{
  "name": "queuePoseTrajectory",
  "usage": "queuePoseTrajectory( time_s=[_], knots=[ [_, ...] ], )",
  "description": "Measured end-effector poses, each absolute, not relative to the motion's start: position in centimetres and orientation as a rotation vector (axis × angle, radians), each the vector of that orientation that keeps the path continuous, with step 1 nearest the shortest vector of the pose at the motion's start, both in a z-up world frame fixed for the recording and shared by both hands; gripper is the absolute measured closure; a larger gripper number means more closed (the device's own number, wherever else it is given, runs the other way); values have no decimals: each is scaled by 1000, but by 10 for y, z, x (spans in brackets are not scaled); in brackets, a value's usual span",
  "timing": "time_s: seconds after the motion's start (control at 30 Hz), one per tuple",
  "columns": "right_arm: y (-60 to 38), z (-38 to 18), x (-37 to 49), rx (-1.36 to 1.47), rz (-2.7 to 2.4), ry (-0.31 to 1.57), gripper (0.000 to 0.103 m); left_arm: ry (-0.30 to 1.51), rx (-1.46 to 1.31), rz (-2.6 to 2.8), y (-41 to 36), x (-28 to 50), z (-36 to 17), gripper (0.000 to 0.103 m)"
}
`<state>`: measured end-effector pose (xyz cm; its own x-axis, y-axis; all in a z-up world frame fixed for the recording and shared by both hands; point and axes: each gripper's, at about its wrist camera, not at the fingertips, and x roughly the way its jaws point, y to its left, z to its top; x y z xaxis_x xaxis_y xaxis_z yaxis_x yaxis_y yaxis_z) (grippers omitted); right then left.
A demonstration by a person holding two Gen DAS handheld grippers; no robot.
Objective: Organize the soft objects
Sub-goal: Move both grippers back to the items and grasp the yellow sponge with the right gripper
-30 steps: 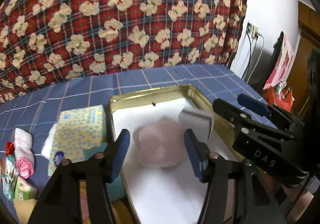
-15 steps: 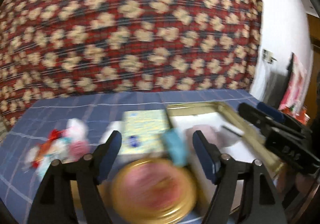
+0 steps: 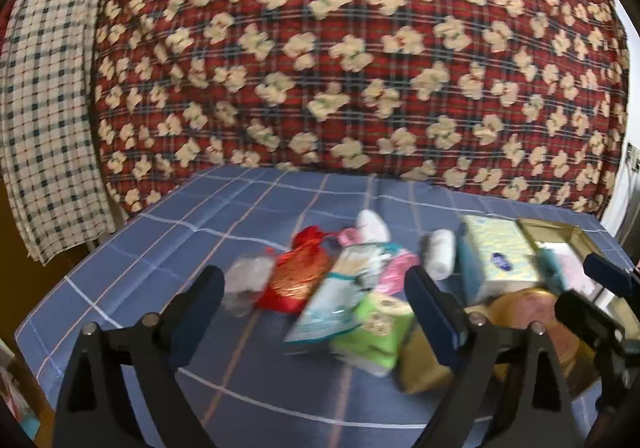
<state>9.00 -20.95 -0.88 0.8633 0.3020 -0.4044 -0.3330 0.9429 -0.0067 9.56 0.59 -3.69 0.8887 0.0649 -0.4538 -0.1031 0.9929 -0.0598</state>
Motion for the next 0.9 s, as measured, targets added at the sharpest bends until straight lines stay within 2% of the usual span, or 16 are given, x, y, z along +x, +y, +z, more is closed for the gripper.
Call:
queuePoseTrajectory(
  time_s=[0.47,0.9],
  knots=[
    [-147,-41,116,-200,358,546,22,511,-148,125,43,98,-62,10],
    [-136,-52,134,-238,340,638,23,555,-148,106,43,105,-68,9]
  ],
)
